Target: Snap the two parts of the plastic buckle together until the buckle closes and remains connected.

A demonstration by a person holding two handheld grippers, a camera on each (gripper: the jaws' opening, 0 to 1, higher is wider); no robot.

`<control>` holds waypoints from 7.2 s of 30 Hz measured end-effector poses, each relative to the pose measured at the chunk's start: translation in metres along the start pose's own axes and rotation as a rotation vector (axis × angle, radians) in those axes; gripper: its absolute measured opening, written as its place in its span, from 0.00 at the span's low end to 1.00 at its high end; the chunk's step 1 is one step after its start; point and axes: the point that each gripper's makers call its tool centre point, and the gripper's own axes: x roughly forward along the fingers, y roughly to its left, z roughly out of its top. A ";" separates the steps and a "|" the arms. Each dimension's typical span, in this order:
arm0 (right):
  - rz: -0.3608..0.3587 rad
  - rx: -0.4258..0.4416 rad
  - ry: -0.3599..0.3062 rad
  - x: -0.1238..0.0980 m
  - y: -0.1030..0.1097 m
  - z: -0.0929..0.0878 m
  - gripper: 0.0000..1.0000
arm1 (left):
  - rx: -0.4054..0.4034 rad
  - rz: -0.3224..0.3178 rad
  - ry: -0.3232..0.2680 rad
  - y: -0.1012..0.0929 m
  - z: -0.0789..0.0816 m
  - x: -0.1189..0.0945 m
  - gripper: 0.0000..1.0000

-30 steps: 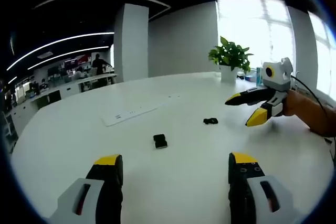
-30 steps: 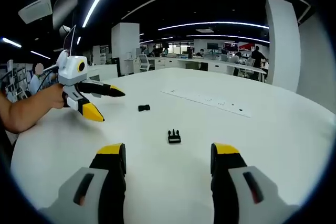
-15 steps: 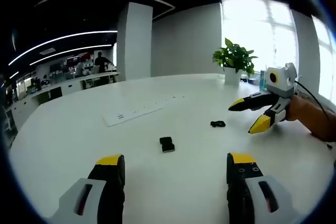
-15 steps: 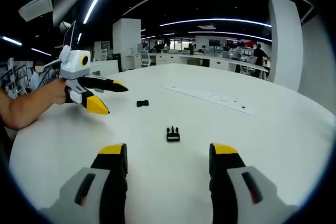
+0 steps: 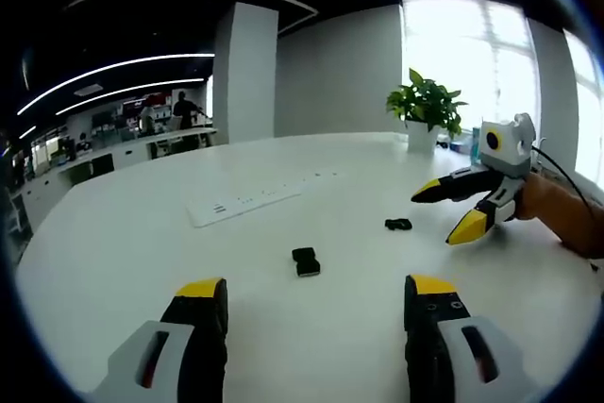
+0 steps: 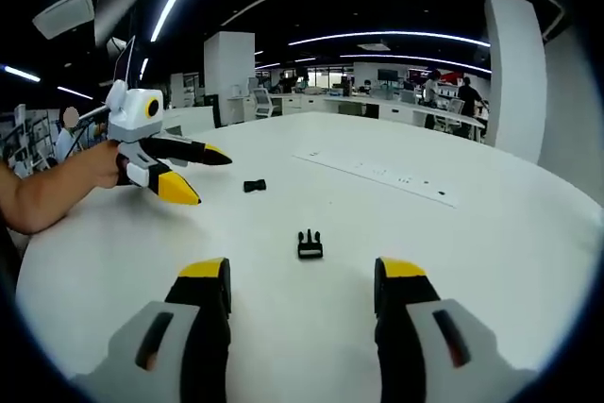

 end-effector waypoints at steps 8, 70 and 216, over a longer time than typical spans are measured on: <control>-0.002 0.001 -0.003 0.007 -0.005 0.004 0.61 | 0.008 0.013 0.007 0.001 -0.001 0.001 0.78; -0.023 -0.074 -0.018 0.023 -0.009 0.011 0.46 | 0.055 -0.003 0.034 0.008 0.001 0.028 0.58; -0.036 -0.002 0.037 0.029 0.001 0.000 0.17 | 0.012 0.121 0.066 0.005 -0.006 0.038 0.18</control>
